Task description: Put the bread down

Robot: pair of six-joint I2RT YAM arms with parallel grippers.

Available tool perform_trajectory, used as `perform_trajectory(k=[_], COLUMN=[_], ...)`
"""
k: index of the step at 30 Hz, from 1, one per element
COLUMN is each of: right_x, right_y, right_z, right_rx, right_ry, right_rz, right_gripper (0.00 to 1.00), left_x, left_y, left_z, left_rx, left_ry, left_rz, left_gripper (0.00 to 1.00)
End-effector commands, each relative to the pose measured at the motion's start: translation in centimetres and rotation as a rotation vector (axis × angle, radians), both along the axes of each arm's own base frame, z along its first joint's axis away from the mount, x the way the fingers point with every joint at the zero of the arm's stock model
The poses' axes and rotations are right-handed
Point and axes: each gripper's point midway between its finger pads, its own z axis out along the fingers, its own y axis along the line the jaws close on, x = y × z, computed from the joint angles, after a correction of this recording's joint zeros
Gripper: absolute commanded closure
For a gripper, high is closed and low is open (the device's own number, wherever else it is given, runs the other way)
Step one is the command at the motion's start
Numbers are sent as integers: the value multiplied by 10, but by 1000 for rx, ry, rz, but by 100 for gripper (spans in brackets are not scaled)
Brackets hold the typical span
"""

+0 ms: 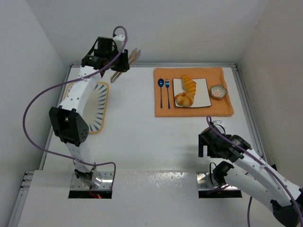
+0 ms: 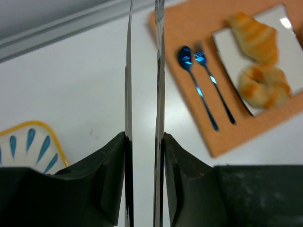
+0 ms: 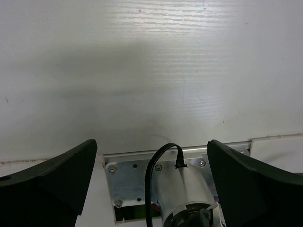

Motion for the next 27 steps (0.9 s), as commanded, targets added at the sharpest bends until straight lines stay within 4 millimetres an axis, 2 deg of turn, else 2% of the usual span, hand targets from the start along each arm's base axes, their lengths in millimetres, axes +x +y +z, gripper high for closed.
perform_trajectory(k=[1, 2, 4, 5, 7, 8, 10, 11, 12, 13, 16, 18, 22, 25, 27], right_x=[2, 3, 4, 4, 2, 2, 1, -1, 0, -1, -2, -3, -4, -6, -5], right_y=[2, 3, 4, 5, 4, 4, 3, 2, 3, 2, 0, 0, -3, -5, -5], right_z=[5, 5, 4, 5, 4, 3, 2, 2, 2, 2, 1, 2, 2, 3, 6], right_rx=[29, 28, 34, 32, 28, 28, 24, 23, 28, 26, 28, 31, 23, 18, 16], right_ry=[-23, -22, -22, -21, -9, -4, -3, 1, -6, -1, -10, -10, -11, -7, -15], right_rz=[-40, -32, -35, -30, -31, -31, -32, -39, -39, -42, -53, -54, -65, -64, -66], right_gripper=[0, 0, 0, 0, 0, 0, 0, 0, 0, 0, 0, 0, 0, 0, 0], left_x=[4, 3, 0, -7, -7, -12, -14, -20, -21, -26, -44, -61, -76, -84, -84], left_y=[29, 37, 37, 43, 51, 55, 62, 65, 65, 66, 67, 59, 54, 42, 37], left_z=[-57, -68, -96, -128, -153, -176, -194, -210, -214, -226, -261, -286, -311, -321, -318], left_rx=[-8, -10, -11, 10, 49, 74, 105, 123, 115, 125, 134, 165, 195, 196, 199], left_ry=[96, 110, 145, 210, 235, 277, 293, 324, 330, 357, 447, 506, 561, 587, 585], left_rz=[154, 184, 193, 204, 241, 253, 280, 286, 294, 294, 297, 271, 264, 227, 217], left_gripper=[60, 60, 60, 60, 60, 60, 60, 60, 60, 60, 56, 55, 51, 46, 42])
